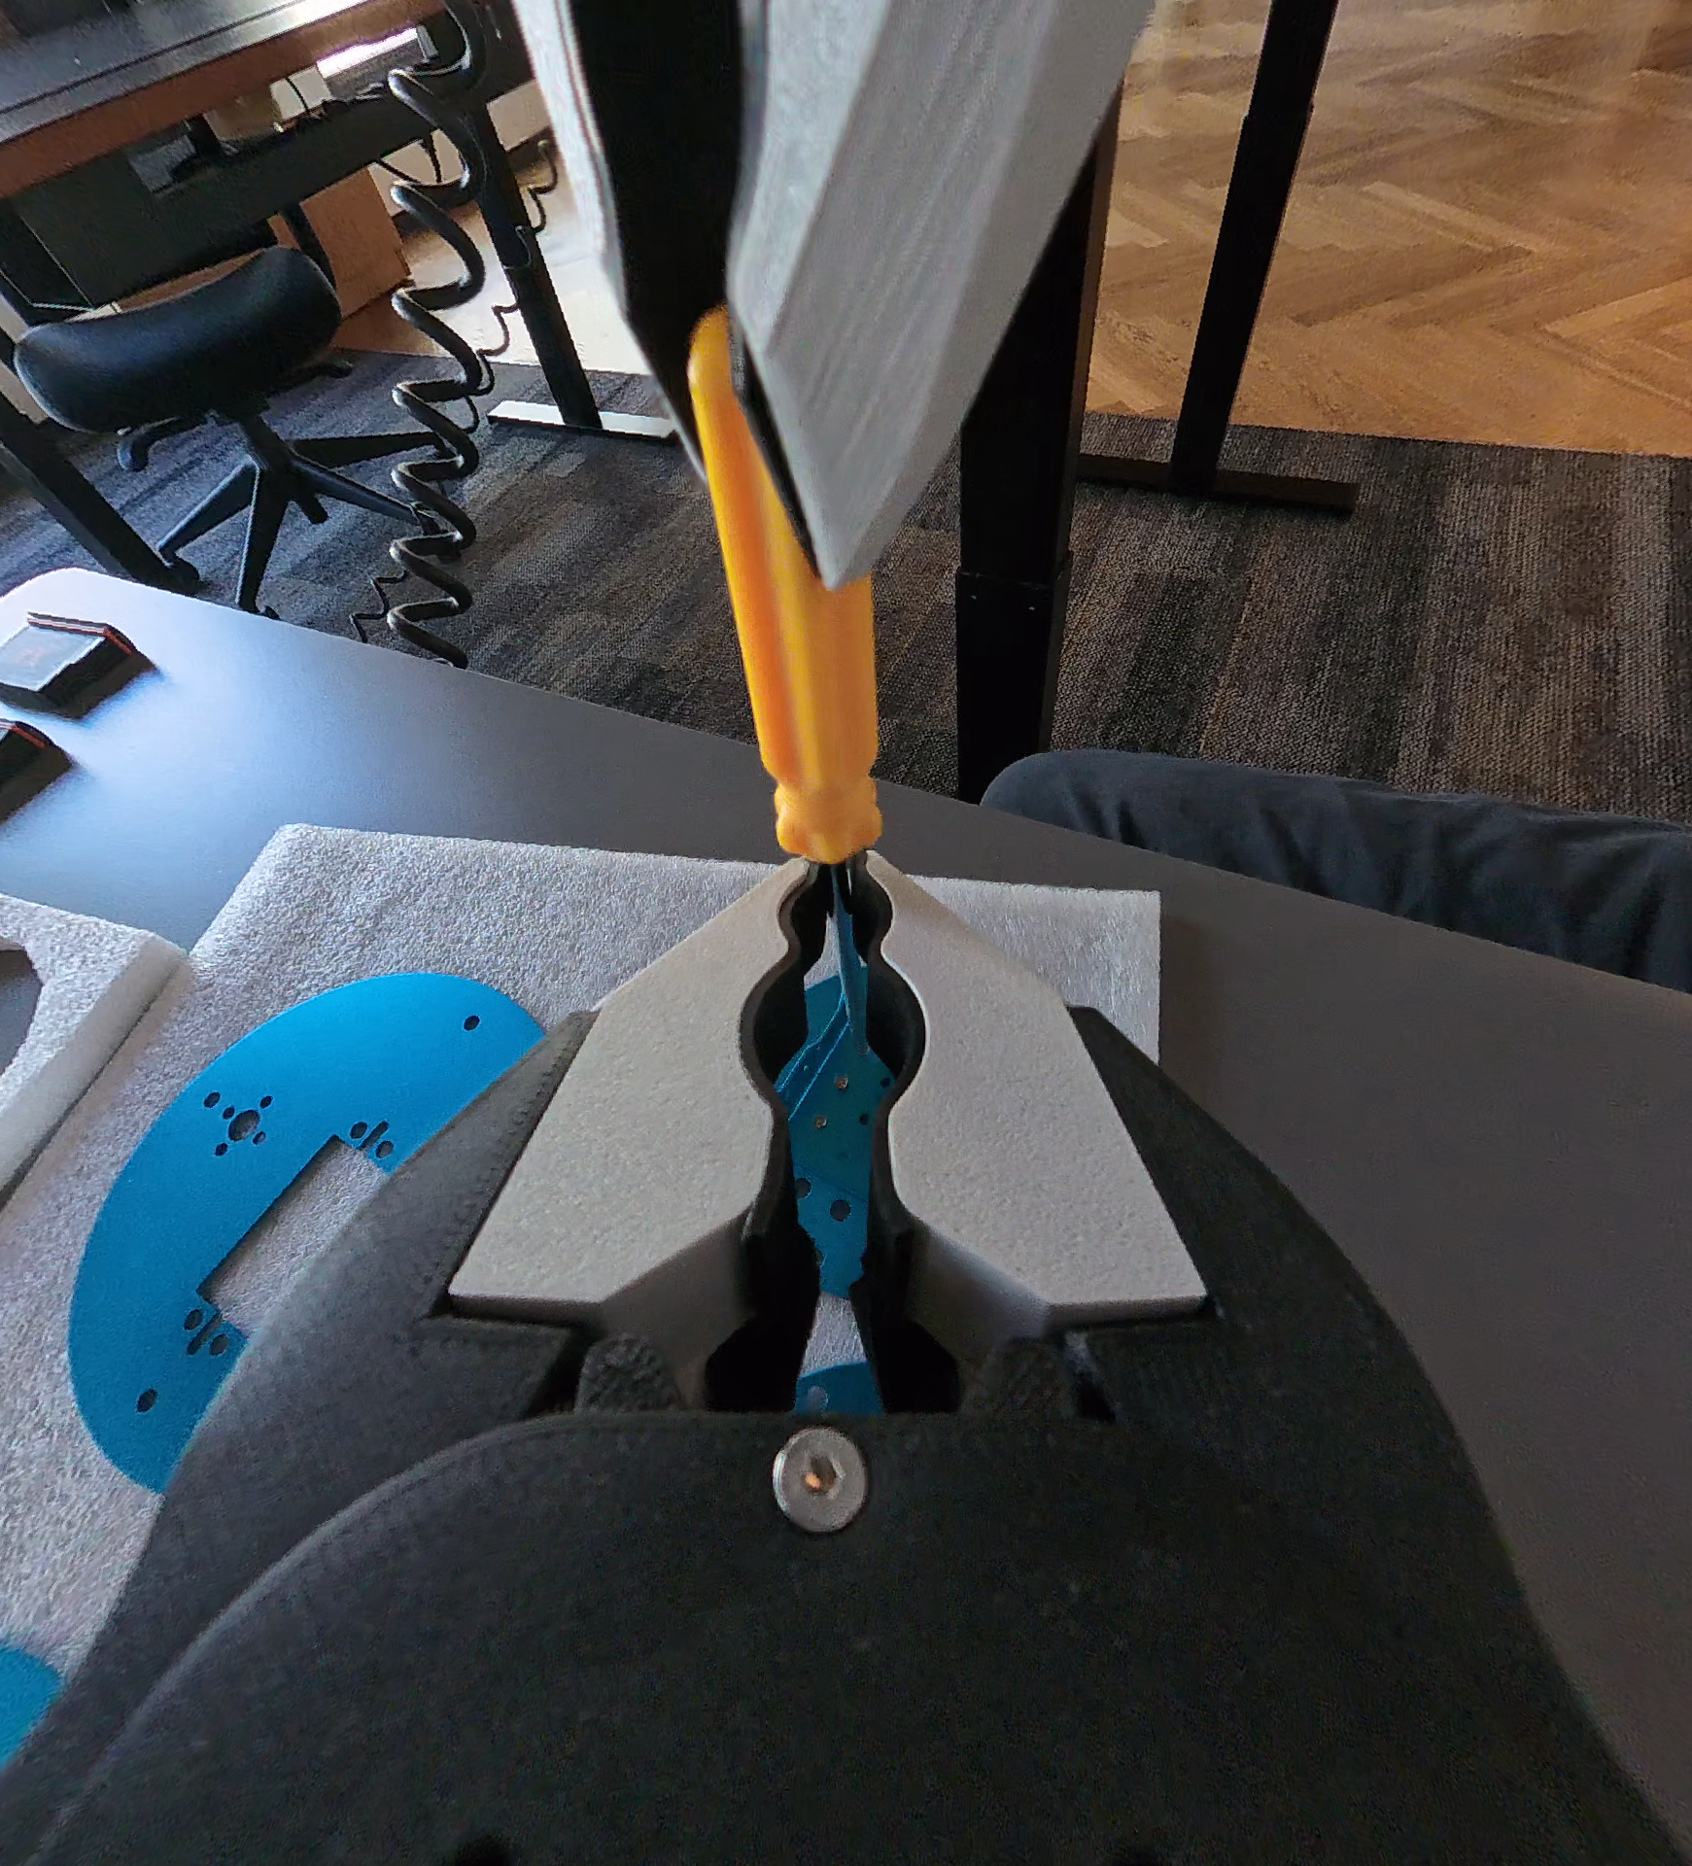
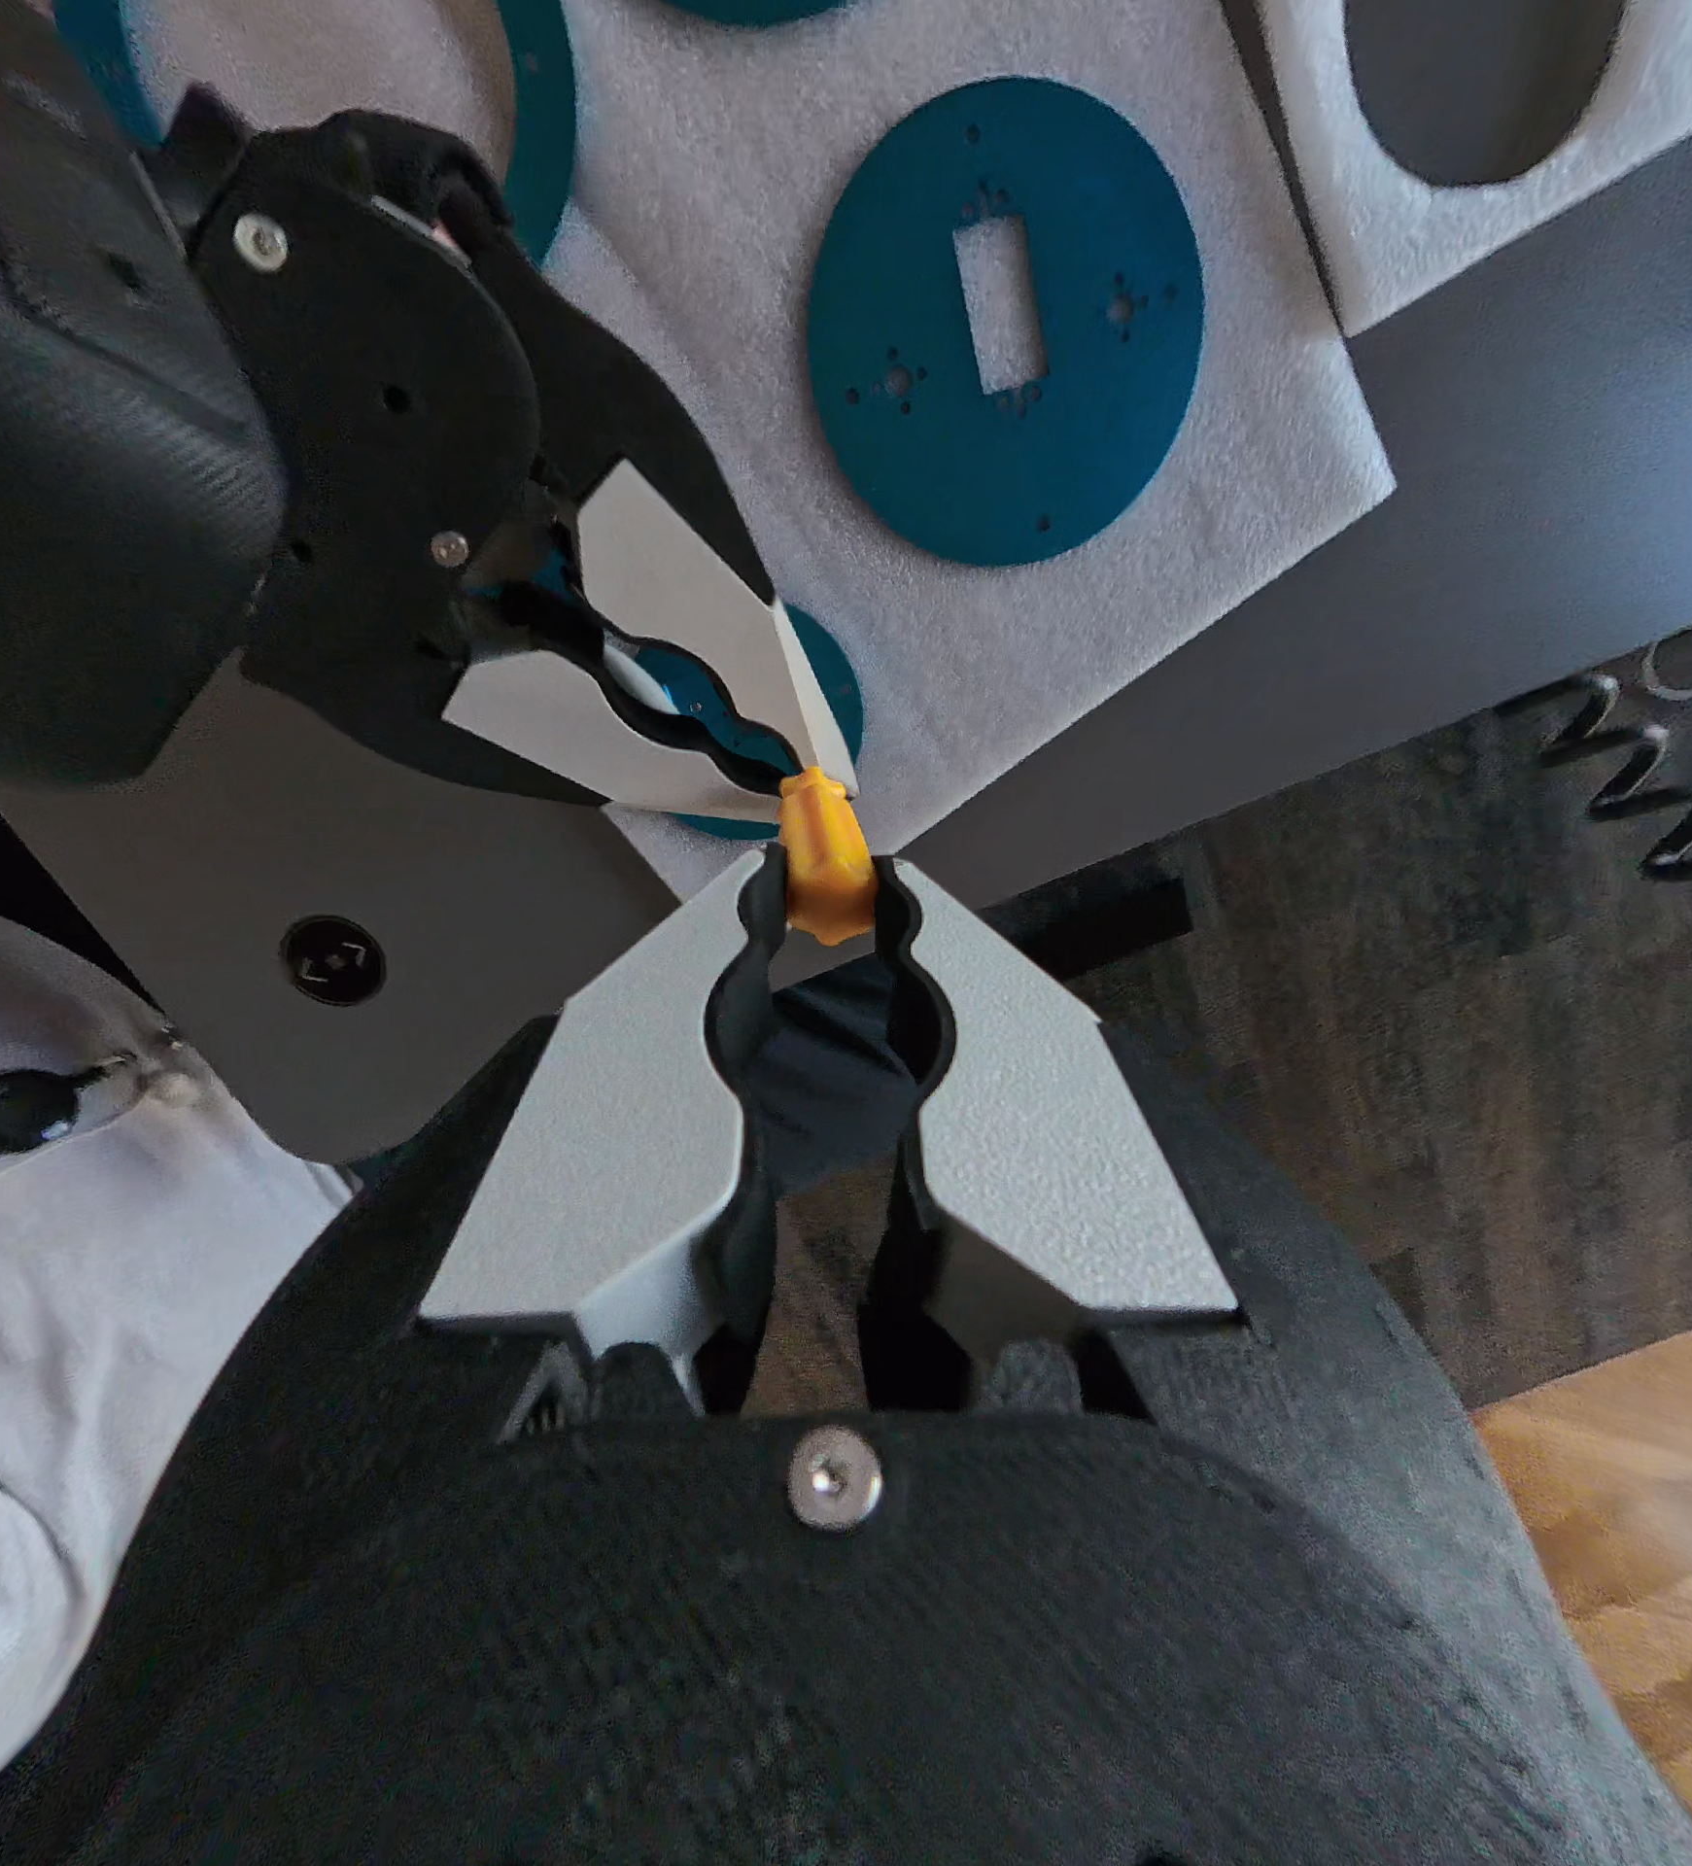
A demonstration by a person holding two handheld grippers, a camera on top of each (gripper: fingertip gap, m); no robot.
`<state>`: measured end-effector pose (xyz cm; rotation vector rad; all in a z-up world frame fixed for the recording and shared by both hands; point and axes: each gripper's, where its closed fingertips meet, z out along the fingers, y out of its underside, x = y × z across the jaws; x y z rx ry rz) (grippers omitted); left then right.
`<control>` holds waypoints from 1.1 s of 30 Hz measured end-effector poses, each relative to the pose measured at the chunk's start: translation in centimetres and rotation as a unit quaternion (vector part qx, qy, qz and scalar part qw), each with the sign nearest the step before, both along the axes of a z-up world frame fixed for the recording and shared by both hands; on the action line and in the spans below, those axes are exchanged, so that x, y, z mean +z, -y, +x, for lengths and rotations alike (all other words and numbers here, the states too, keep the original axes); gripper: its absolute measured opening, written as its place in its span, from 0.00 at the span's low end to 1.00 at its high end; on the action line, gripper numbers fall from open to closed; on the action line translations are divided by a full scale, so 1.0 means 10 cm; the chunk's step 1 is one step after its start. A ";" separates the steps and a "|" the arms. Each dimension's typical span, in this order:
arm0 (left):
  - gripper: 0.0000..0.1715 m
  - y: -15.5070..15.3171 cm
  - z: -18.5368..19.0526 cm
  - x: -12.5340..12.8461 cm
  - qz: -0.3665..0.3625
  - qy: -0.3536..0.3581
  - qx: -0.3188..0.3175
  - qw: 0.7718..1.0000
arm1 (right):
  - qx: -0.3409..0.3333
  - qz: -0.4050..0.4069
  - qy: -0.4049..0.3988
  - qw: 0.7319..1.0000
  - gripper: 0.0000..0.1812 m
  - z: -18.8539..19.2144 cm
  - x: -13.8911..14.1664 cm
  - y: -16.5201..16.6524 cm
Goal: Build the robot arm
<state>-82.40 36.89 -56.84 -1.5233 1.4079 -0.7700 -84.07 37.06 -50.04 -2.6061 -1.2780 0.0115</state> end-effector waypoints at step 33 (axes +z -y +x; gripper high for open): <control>0.01 0.03 0.01 -0.01 -0.013 0.013 -0.025 1.000 | 0.208 0.016 0.000 0.978 0.09 -0.01 0.00 0.06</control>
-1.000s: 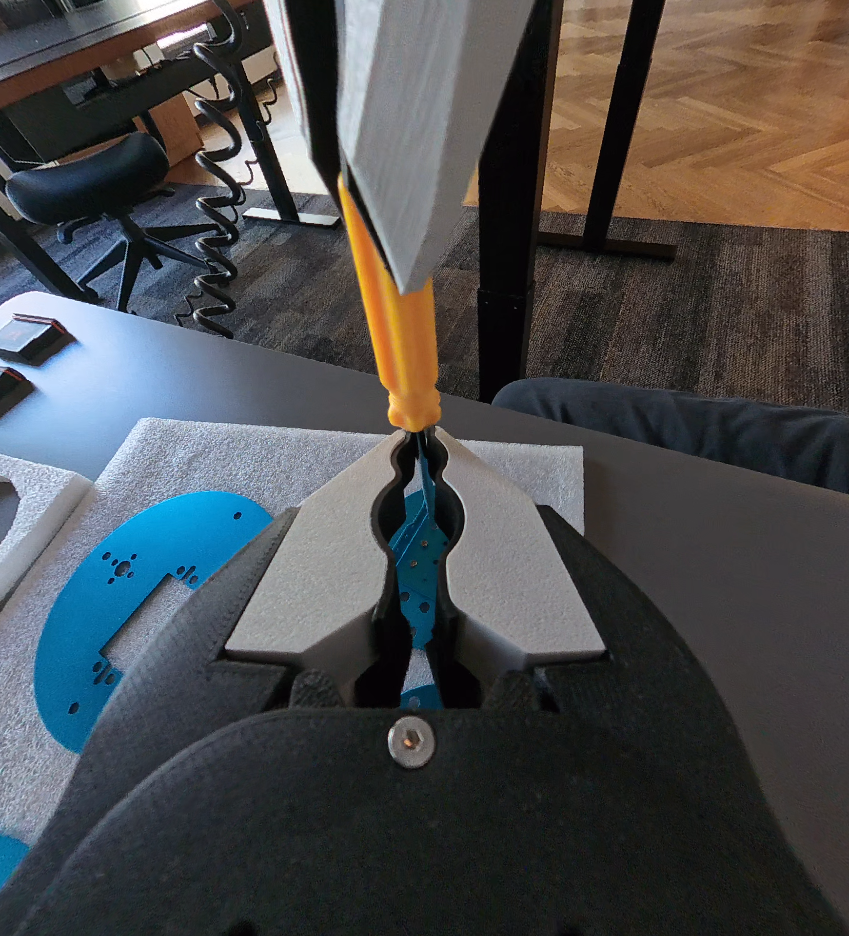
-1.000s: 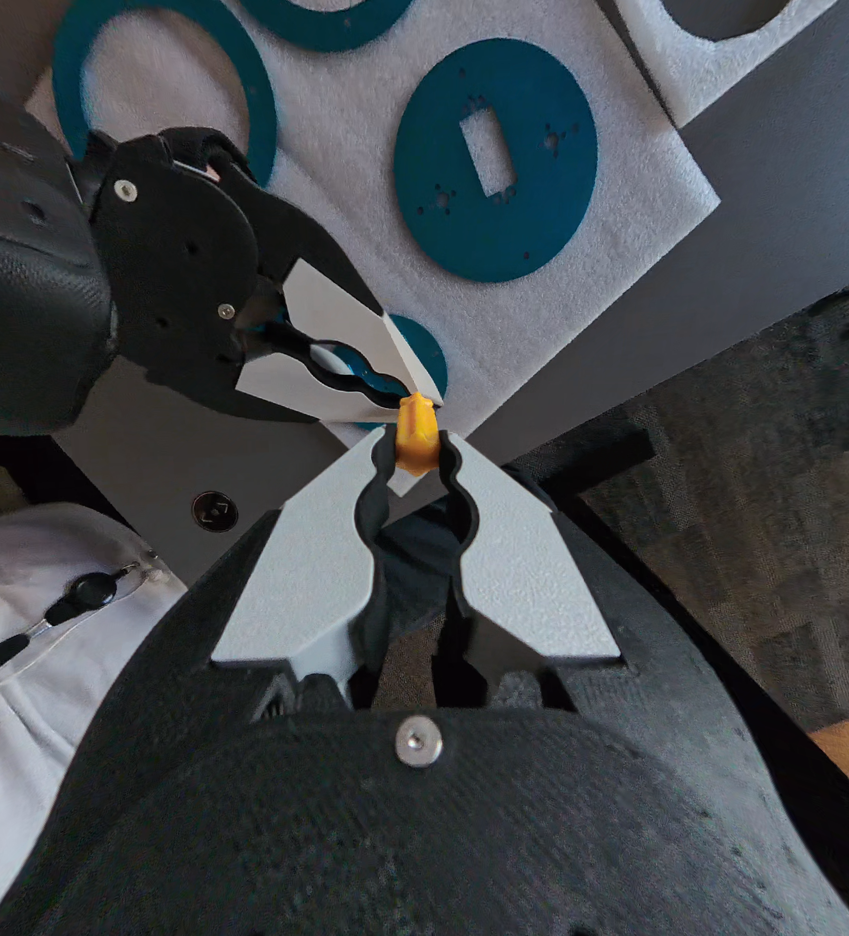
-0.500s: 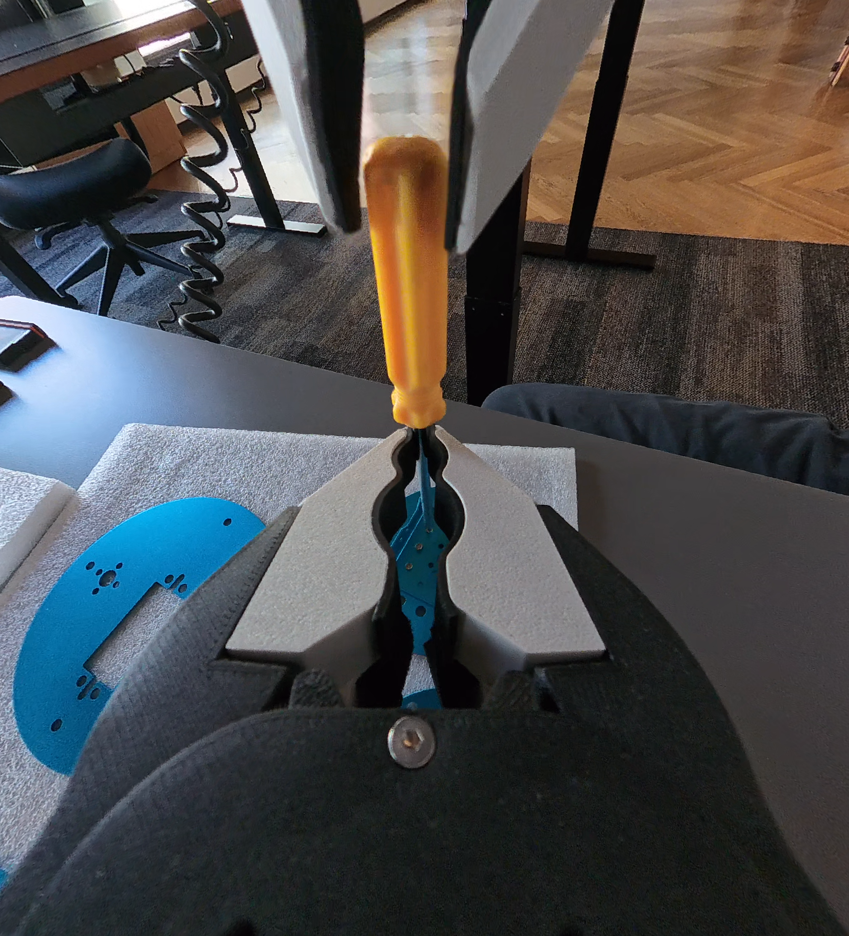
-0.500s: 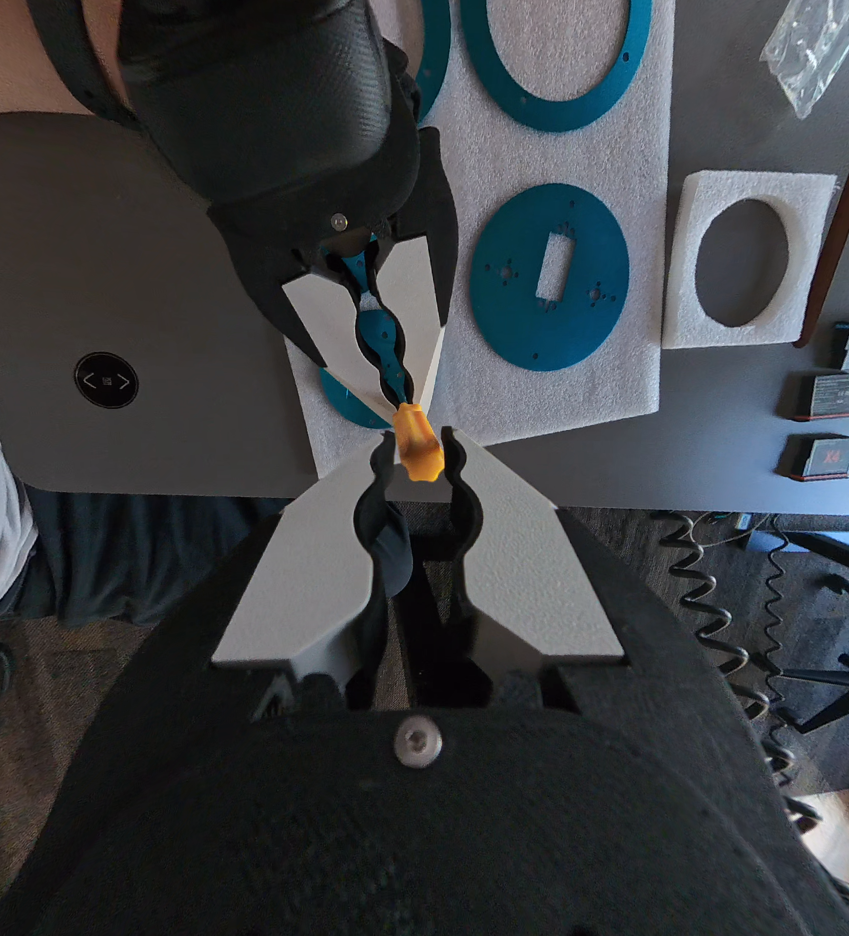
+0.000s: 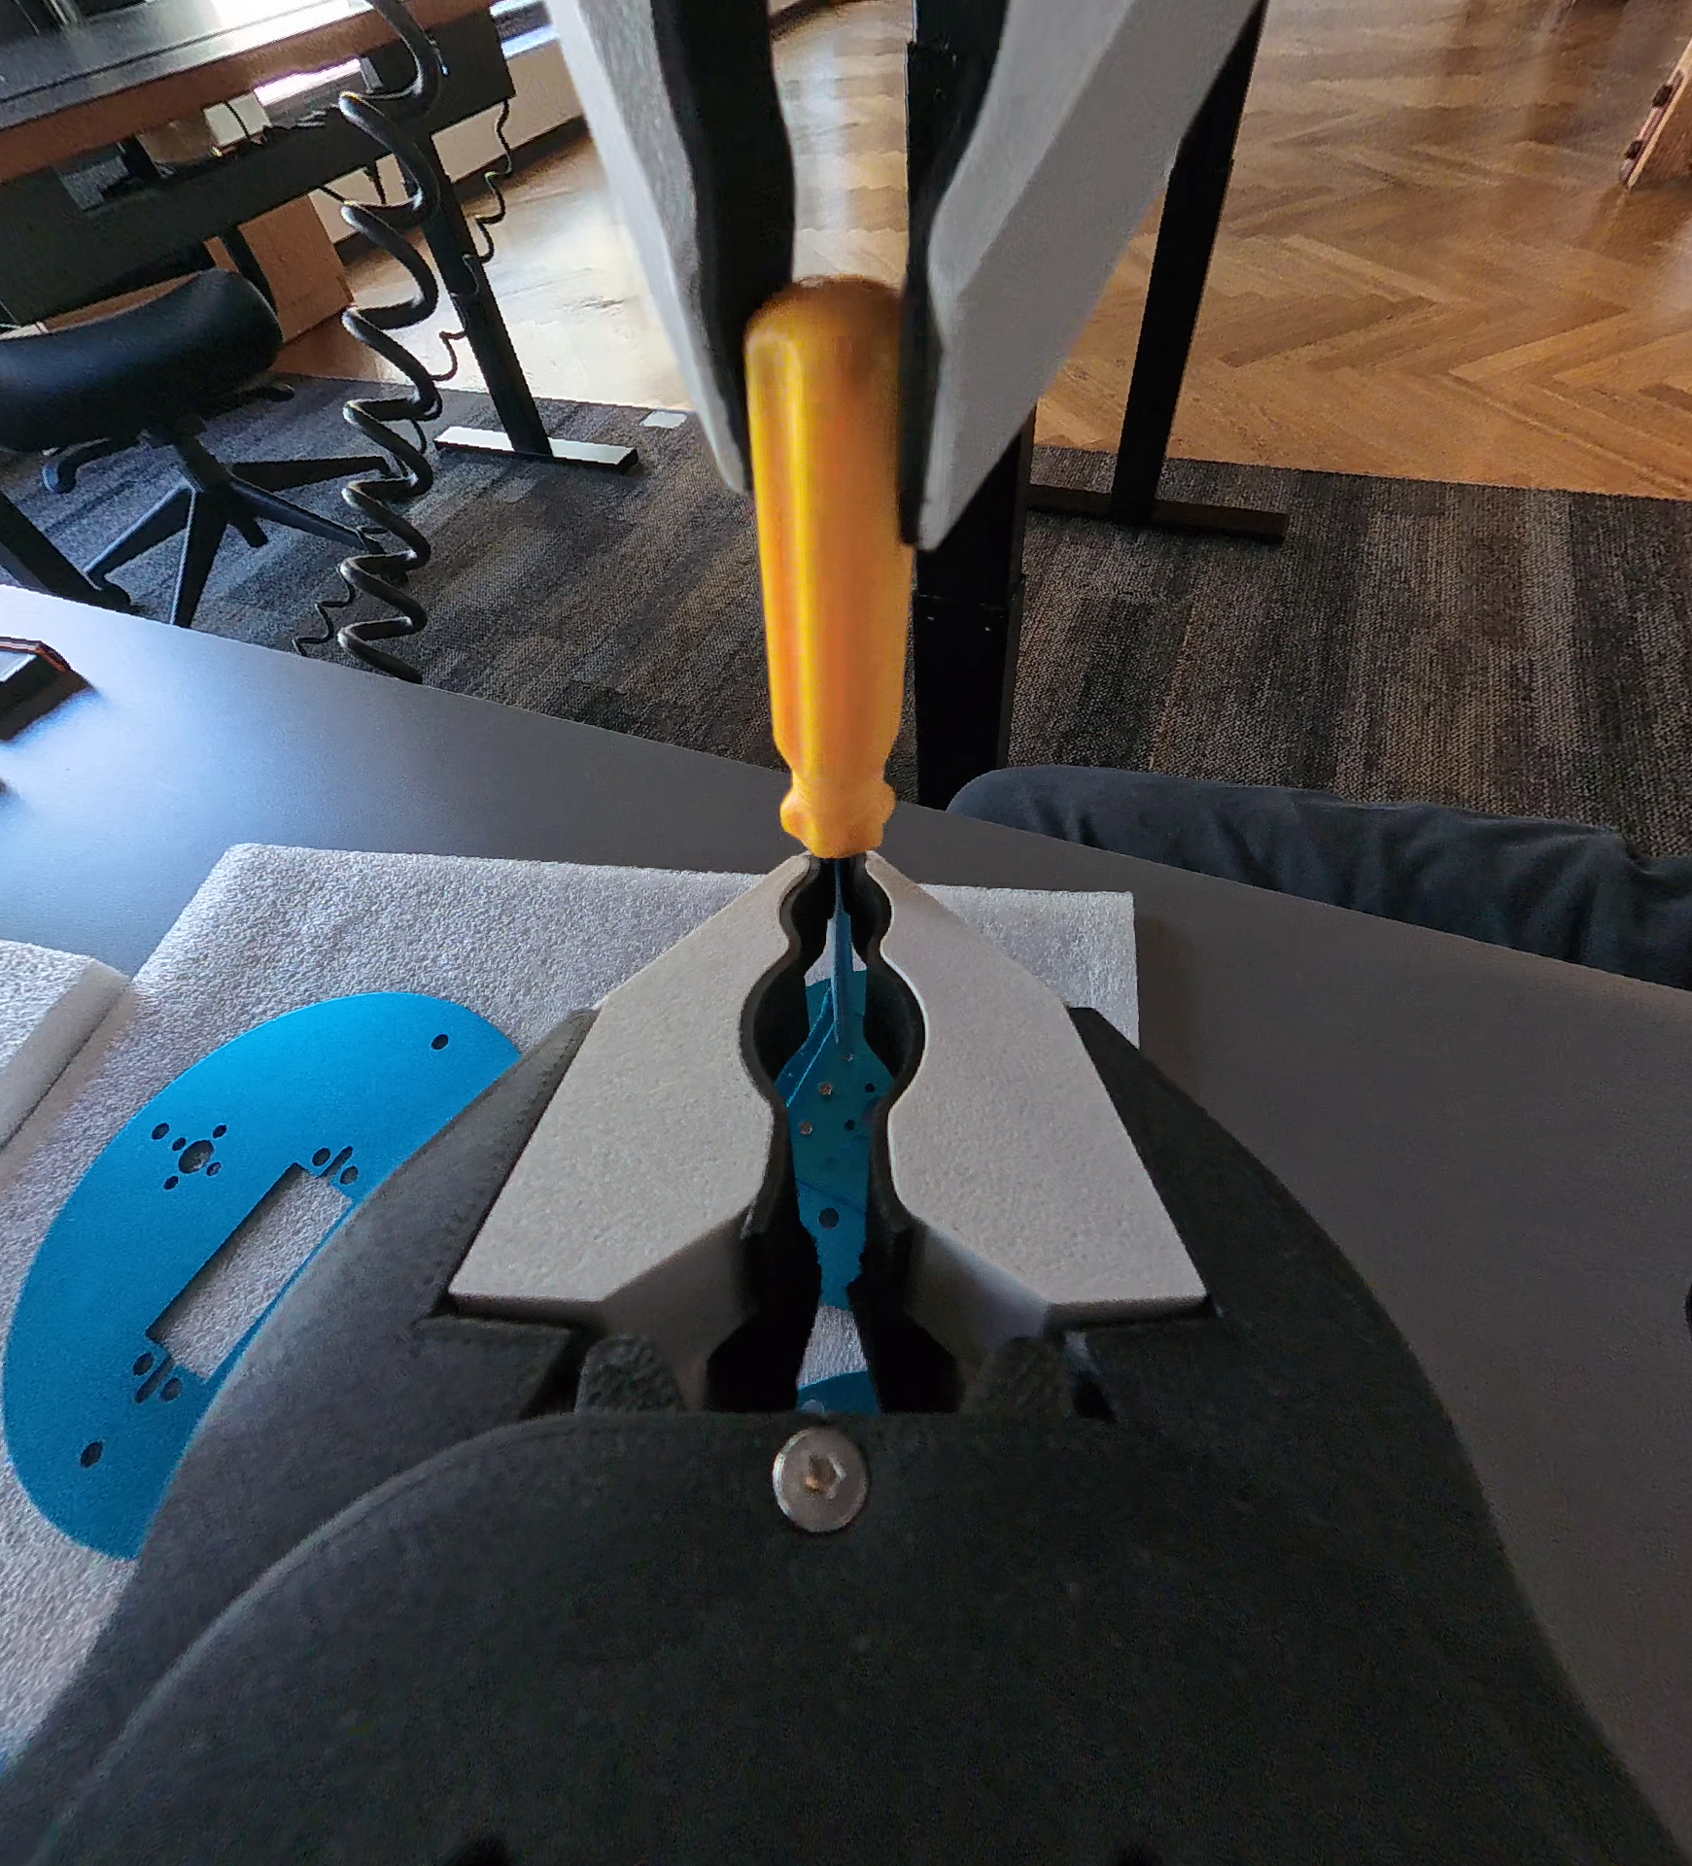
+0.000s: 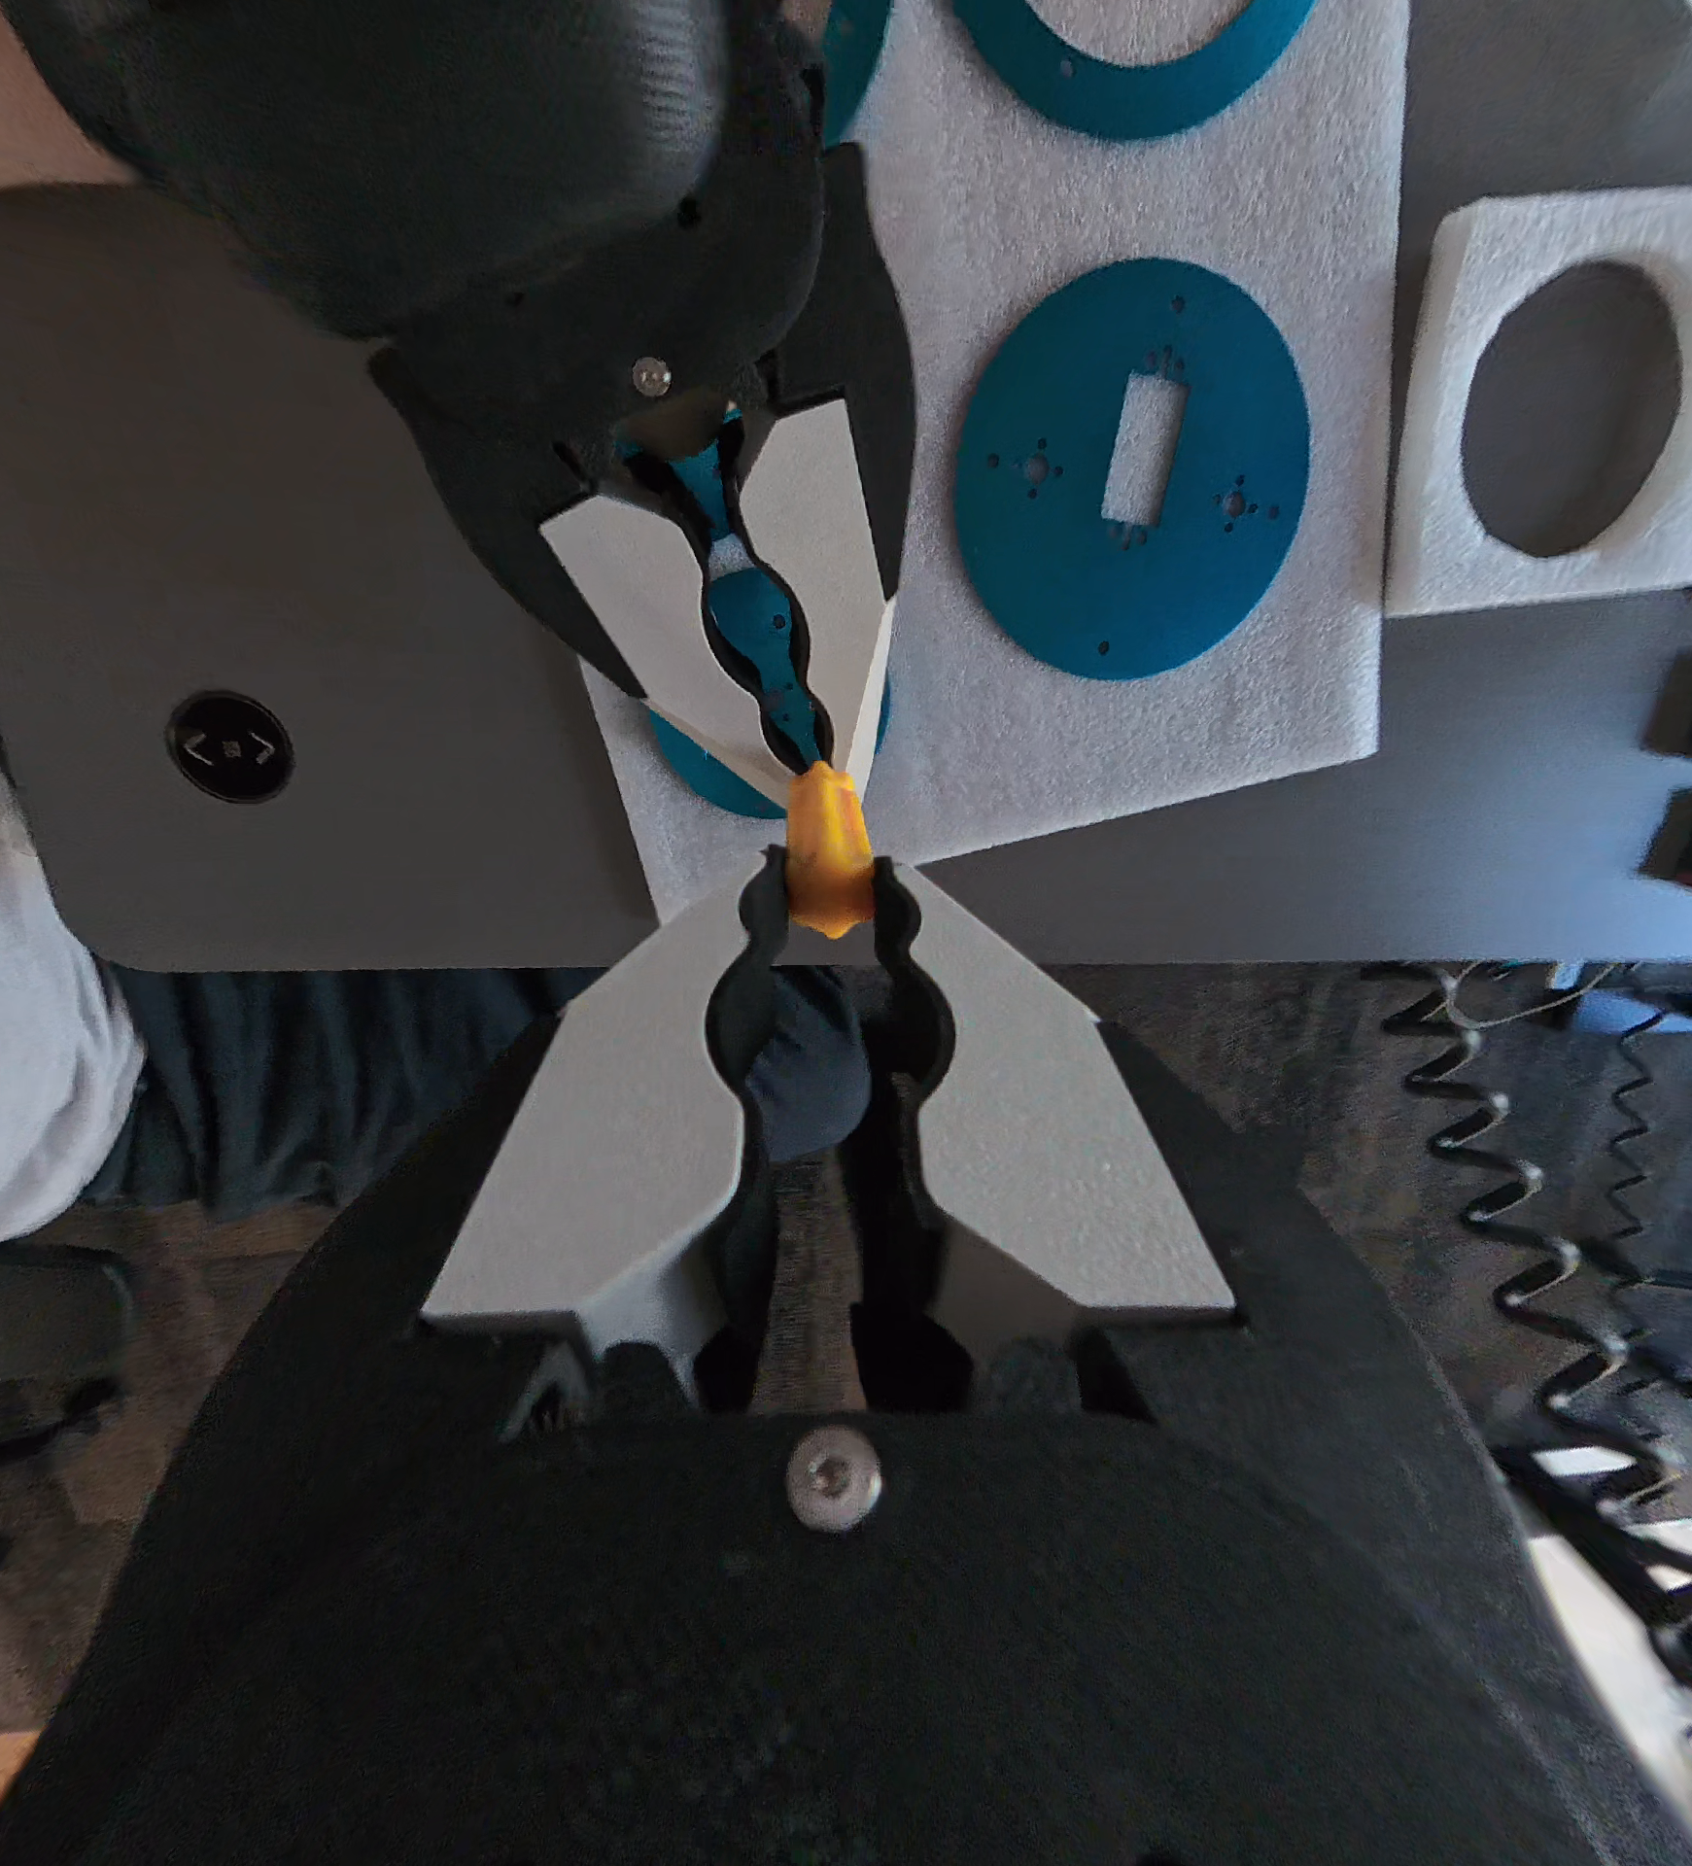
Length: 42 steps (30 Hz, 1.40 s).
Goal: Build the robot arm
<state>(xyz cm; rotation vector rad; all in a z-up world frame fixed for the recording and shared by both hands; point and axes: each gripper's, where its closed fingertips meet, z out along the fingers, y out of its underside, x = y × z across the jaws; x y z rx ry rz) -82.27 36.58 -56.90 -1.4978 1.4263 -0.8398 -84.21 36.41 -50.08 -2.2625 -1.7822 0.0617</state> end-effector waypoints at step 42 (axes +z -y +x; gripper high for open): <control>0.01 -0.04 -0.04 0.00 -0.003 0.007 0.006 1.000 | 0.018 0.033 -0.236 0.971 0.24 -0.14 0.05 -0.07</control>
